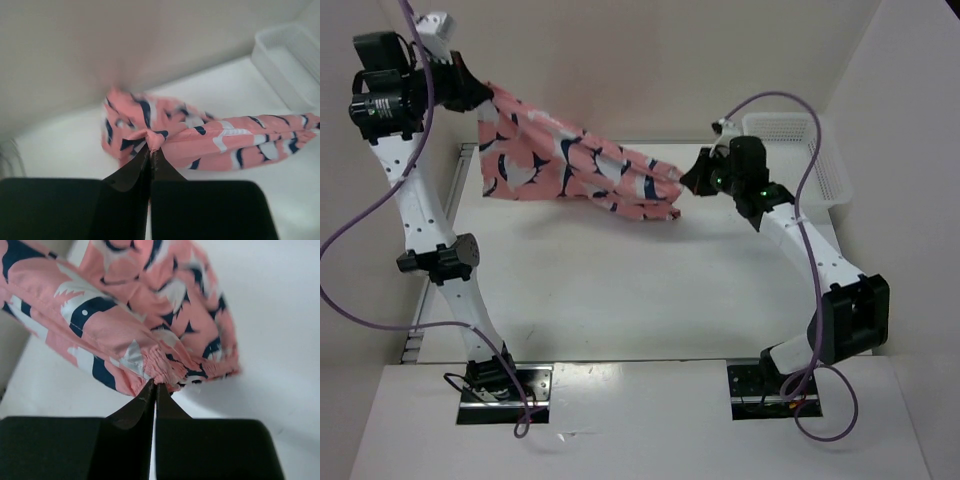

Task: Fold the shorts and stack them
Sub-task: Fold the shorts

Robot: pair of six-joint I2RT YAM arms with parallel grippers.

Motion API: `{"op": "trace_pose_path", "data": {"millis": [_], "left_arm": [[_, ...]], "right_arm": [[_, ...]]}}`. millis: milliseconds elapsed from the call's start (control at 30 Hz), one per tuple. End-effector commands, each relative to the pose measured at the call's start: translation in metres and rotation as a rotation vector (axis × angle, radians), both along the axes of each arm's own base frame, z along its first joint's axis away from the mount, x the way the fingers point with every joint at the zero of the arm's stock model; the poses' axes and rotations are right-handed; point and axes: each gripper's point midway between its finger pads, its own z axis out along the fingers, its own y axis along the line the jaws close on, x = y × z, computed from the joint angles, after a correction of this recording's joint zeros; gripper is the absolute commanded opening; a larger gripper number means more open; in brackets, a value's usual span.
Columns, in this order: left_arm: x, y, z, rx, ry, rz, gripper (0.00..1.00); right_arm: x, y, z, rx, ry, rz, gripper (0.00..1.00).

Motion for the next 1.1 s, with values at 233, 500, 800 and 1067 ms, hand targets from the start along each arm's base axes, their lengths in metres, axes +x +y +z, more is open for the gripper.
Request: {"op": "trace_pose_path", "data": {"millis": [233,500,800,1067], "left_arm": [[-0.077,-0.006,-0.094,-0.162,0.500,0.013,0.00],[-0.022,0.000,-0.142,-0.145,0.502,-0.001,0.00],[0.097,-0.061,-0.169,-0.045,0.354,-0.128,0.02],[0.147,-0.124,-0.224,0.025,0.303,-0.159,0.02]], "right_arm": [[-0.117,0.010,-0.066,0.081,0.293,0.062,0.00],[-0.119,0.012,-0.080,0.090,0.325,0.062,0.00],[-0.073,-0.024,-0.120,0.190,0.430,-0.089,0.00],[-0.060,-0.070,-0.156,0.271,0.535,-0.307,0.00]]}}
